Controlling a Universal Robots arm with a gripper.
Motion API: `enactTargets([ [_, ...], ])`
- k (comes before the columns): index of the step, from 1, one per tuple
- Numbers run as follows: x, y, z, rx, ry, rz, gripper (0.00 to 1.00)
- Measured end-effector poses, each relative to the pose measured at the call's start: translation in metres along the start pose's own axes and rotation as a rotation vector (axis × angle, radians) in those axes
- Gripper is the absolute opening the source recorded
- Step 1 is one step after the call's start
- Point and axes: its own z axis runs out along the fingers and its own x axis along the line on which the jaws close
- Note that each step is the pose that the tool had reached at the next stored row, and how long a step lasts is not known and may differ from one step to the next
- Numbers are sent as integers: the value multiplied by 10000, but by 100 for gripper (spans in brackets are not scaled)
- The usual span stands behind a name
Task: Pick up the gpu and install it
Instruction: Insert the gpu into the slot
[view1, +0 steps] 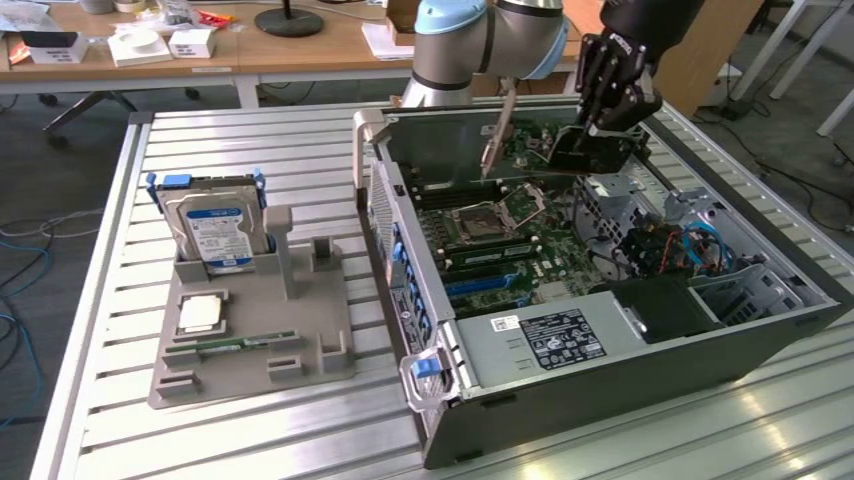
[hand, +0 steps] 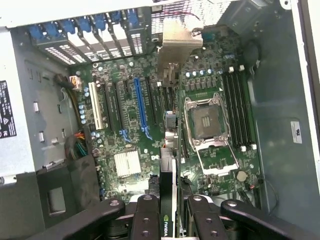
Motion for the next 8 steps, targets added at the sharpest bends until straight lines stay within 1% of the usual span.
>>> enactTargets([
  [8,0,0,6,-13,32,-598,26],
])
